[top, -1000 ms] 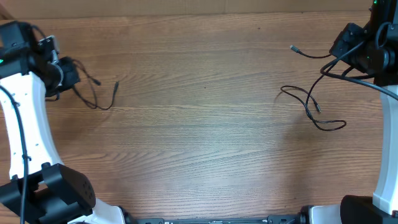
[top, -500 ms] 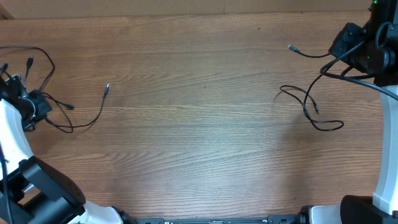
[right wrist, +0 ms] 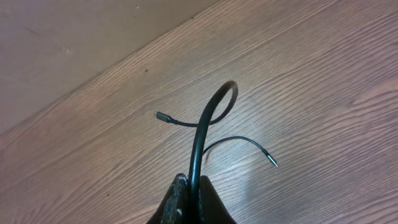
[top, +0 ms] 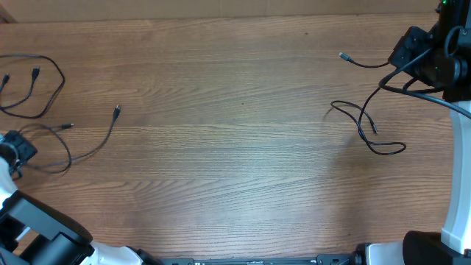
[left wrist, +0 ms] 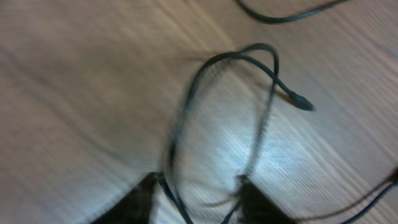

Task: Untangle cables
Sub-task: 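Lower the left gripper and lay the cable at the table's left side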

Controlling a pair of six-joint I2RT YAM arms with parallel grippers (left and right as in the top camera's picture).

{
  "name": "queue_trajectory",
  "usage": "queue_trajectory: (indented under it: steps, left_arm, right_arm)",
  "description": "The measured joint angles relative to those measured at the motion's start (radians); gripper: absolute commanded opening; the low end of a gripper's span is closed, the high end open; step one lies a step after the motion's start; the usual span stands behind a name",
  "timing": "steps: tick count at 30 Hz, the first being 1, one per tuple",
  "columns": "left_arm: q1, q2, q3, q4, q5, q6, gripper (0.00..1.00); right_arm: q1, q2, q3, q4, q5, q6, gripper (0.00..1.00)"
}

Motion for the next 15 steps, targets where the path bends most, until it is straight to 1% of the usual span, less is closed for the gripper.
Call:
queue_trajectory:
  steps: [3, 6, 9, 12, 14, 15]
  left_arm:
    - [0.040, 0.000, 0.000, -0.018, -0.001, -0.025, 1.00]
    - [0.050, 0.000, 0.000, -0.018, 0.013, -0.037, 1.00]
    - [0.047, 0.000, 0.000, -0.019, 0.098, -0.031, 1.00]
    - [0.033, 0.000, 0.000, -0.026, 0.222, 0.013, 1.00]
    - [-0.005, 0.000, 0.000, -0.042, 0.282, 0.048, 1.00]
    - [-0.030, 0.000, 0.000, -0.053, 0.288, 0.064, 1.00]
  right_arm:
    - [0.000, 0.000, 0.000, 0.000, -0.004, 0.000, 0.04]
    - [0.000, 0.000, 0.000, 0.000, -0.004, 0.000, 0.04]
    - [0.000, 0.000, 0.000, 0.000, -0.004, 0.000, 0.04]
    - [0.000, 0.000, 0.000, 0.000, -0.004, 0.000, 0.04]
    - [0.000, 0.000, 0.000, 0.001, -0.004, 0.000, 0.04]
    - [0.000, 0.000, 0.000, 0.001, -0.004, 0.000, 0.04]
